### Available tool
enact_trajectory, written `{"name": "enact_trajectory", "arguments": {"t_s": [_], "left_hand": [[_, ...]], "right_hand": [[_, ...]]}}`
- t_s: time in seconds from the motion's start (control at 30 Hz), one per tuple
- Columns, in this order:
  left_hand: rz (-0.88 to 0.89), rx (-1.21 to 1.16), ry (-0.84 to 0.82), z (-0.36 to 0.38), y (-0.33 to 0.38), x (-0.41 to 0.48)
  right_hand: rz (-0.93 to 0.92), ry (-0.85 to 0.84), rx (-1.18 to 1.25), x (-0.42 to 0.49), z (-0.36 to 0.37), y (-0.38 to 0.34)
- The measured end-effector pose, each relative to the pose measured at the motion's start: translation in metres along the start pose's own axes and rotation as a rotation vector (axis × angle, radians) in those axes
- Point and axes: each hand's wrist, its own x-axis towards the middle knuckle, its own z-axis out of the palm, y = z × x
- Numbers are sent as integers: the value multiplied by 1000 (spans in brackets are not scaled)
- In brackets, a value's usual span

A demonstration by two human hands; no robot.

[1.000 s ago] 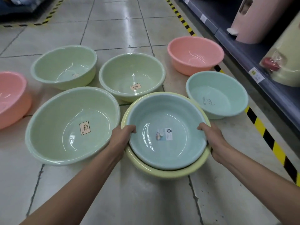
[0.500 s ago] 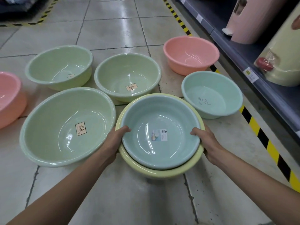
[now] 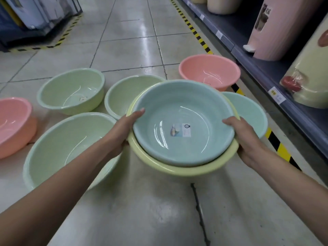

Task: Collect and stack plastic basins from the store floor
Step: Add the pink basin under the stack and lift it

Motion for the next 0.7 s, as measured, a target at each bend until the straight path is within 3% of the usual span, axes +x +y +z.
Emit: {"name": "enact_trajectory", "arguments": {"t_s": [0.2, 0.3, 0.7], "left_hand": [[112, 100, -49, 60, 71, 50], [93, 95, -67, 105, 81, 85], [-25, 18, -80, 211, 72, 177]], "right_hand": [[-63, 23, 37, 57, -50, -57], [-90, 113, 83, 89, -79, -68], [4, 236, 147, 172, -153, -35]]}}
